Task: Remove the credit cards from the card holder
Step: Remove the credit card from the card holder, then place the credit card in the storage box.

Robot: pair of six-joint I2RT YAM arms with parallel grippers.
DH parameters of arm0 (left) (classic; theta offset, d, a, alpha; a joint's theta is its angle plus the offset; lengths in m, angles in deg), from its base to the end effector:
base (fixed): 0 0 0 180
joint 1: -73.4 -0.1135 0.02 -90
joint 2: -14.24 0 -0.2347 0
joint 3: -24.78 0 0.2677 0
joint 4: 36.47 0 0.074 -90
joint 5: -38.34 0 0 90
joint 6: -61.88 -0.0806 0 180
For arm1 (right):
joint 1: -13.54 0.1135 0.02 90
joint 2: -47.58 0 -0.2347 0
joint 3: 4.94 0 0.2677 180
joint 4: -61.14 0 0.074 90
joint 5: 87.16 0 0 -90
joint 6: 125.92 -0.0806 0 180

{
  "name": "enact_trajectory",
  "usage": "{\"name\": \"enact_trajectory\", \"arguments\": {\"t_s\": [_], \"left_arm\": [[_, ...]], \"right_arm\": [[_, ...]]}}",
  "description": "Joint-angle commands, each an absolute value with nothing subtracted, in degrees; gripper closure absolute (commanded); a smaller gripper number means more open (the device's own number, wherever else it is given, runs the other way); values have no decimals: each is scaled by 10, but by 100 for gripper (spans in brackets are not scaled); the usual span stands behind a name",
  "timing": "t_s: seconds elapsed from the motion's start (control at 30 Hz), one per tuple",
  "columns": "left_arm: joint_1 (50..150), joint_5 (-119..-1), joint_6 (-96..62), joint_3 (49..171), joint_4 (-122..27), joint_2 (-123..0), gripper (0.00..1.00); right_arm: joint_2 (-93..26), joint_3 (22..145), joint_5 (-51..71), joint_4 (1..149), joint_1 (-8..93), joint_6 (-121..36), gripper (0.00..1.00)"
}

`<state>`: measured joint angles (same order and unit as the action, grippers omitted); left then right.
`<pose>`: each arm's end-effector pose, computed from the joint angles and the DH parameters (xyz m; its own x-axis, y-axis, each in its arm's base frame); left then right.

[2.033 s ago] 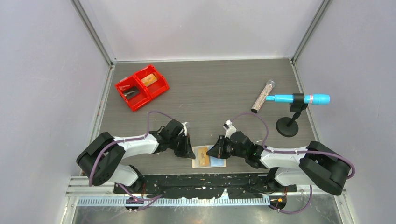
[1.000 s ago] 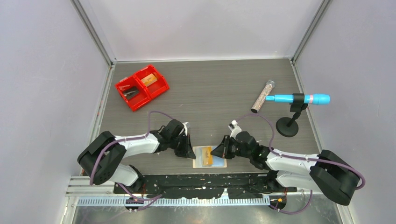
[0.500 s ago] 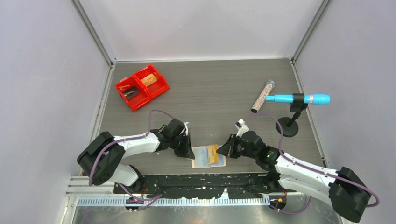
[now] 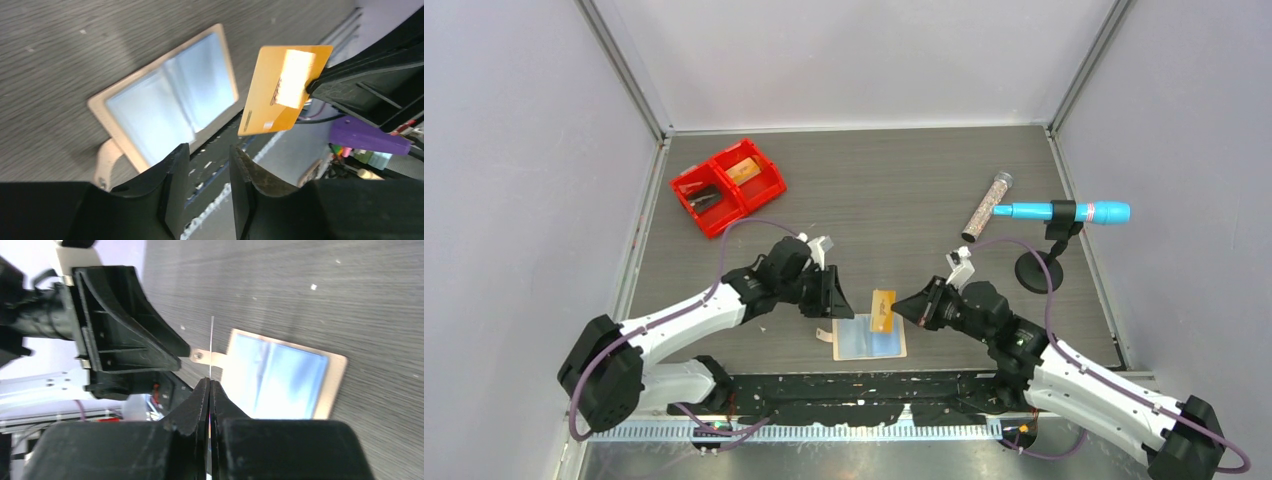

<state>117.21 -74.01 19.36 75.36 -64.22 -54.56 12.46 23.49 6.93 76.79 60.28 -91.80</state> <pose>0.1900 -0.2247 0.1418 -0.9631 -0.0207 -0.2682 0.1792 0.6943 -0.6970 0.1580 0.1763 0.1586 -0.7849 0.3709 -0.4964 -0.2172 0.5856 0.7809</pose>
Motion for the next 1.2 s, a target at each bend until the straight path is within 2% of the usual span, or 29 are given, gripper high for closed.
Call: {"name": "enact_trajectory", "arguments": {"t_s": [0.0, 0.33, 0.4, 0.5, 0.53, 0.63, 0.73, 0.87, 1.0, 1.17], "left_arm": [[1174, -802, 236, 757, -560, -520, 60], [1175, -875, 339, 709, -338, -545, 57], [1175, -886, 356, 700, -300, -554, 62], [1175, -897, 373, 689, -265, -559, 82], [1175, -897, 372, 689, -266, -559, 88], [1175, -900, 360, 683, -276, -554, 99], [1175, -910, 345, 676, -283, -549, 100], [1175, -948, 309, 676, -298, -545, 100], [1175, -989, 254, 689, -346, -543, 100], [1175, -1023, 209, 701, -393, -523, 100]], "right_arm": [[167, 225, 64, 666, 601, -980, 95], [161, 194, 98, 554, 601, -1027, 95], [161, 191, 101, 551, 601, -1027, 95], [168, 183, 107, 551, 602, -1010, 94], [170, 181, 112, 553, 601, -1000, 92], [184, 204, 133, 605, 600, -913, 75], [189, 246, 139, 718, 598, -817, 59], [192, 309, 155, 808, 594, -738, 46], [160, 370, 192, 846, 588, -684, 40], [110, 410, 245, 859, 586, -647, 39]]}}
